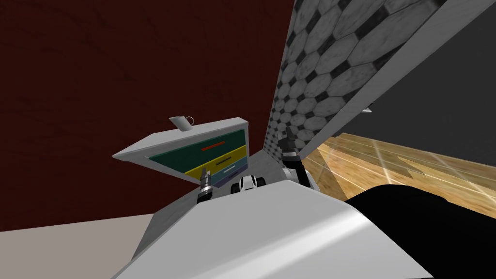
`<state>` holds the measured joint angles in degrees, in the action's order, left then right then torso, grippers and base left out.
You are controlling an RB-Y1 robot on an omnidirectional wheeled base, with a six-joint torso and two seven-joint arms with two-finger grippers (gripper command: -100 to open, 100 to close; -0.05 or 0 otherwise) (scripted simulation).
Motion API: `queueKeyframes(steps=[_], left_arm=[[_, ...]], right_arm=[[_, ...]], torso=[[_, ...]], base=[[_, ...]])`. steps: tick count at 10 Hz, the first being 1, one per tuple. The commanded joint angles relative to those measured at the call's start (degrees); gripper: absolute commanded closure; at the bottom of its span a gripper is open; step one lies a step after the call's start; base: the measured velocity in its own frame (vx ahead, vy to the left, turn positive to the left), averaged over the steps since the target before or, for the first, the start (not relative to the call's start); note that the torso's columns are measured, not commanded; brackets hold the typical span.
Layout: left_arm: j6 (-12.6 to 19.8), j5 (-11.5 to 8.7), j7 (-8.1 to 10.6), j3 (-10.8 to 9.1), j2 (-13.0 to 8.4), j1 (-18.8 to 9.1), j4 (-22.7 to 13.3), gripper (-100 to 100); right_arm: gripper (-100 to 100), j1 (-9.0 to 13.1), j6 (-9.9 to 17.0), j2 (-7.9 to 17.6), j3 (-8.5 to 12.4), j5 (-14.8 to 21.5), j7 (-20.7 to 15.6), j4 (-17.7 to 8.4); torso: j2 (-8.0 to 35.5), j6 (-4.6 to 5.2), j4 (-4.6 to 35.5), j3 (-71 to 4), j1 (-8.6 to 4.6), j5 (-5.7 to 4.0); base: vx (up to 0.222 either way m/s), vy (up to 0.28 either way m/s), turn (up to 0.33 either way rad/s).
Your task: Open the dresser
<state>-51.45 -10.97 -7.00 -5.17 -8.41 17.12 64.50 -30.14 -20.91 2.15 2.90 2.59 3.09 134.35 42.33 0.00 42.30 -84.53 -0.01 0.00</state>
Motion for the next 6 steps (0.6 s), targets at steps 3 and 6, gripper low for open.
queueKeyframes(steps=[3, 6], left_arm=[[-2.12, -0.82, -0.67, -0.44, 4.98, -1.25, -5.92, -100], [-2.81, -1.08, -0.93, -0.58, 9.84, -1.66, -8.0, -100]], right_arm=[[0, 0.0, 0.0, 0.0, 0.0, 0.0, 0.0, 0.0], [0, 0.01, 0.0, 0.0, 0.0, 0.0, 0.0, 0.0]], torso=[[-0.07, 0.01, -0.02, -0.05, -0.03, -0.01], [0.04, 0.0, 0.01, 0.02, 0.05, 0.01]], base=[[0.091, -0.028, 0.012], [0.058, -0.009, 0.007]])
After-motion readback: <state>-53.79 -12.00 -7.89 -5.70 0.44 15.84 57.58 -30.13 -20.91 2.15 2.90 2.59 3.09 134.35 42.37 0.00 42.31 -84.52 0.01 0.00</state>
